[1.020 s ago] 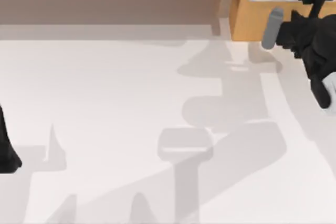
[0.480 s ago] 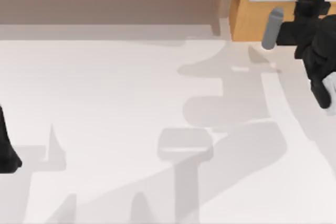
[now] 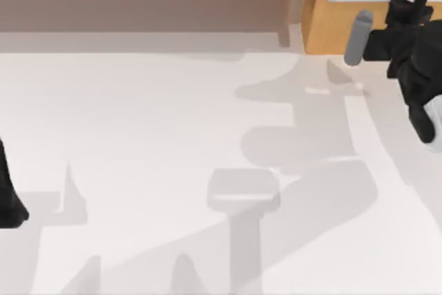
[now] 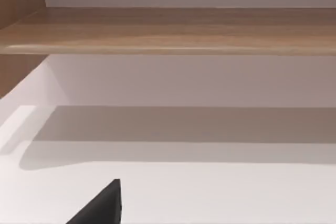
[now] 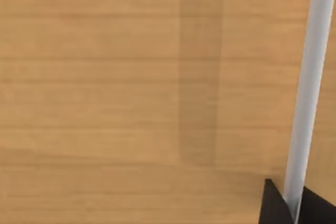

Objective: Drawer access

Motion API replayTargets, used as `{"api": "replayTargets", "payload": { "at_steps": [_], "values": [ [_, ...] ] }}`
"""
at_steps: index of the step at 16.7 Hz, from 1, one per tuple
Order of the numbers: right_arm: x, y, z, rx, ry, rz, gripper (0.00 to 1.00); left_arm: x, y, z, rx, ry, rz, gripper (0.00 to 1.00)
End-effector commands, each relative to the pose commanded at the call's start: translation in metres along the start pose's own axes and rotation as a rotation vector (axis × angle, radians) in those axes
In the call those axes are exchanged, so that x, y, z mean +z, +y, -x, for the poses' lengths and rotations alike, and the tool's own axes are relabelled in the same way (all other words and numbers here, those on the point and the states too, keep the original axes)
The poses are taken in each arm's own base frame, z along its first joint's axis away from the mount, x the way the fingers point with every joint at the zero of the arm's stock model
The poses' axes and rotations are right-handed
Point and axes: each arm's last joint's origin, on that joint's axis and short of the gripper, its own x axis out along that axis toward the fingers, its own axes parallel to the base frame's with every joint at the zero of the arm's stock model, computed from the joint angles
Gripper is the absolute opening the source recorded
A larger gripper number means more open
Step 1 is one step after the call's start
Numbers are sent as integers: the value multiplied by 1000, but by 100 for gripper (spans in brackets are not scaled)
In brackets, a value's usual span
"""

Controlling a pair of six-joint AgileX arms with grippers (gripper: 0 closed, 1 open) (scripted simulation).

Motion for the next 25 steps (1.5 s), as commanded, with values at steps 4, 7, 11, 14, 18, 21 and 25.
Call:
{"api": "replayTargets", "payload": {
  "at_steps": [4, 7, 11, 14, 18, 21, 25],
  "values": [
    [2, -1, 9, 0, -3, -5, 0, 0, 0, 0, 0, 0, 0, 100],
    [1, 2, 33, 10, 0, -6, 0, 0, 0, 0, 0, 0, 0, 100],
    [1, 2, 62, 8, -2, -2, 0, 0, 0, 0, 0, 0, 0, 100],
    [1, 1, 64, 5, -2, -2, 0, 0, 0, 0, 0, 0, 0, 100],
    [1, 1, 72, 5, -1, -4, 0, 0, 0, 0, 0, 0, 0, 100],
    [1, 3, 97, 14, 2, -4, 0, 0, 0, 0, 0, 0, 0, 100],
    [0, 2, 125, 10, -1, -2, 0, 0, 0, 0, 0, 0, 0, 100]
  ]
}}
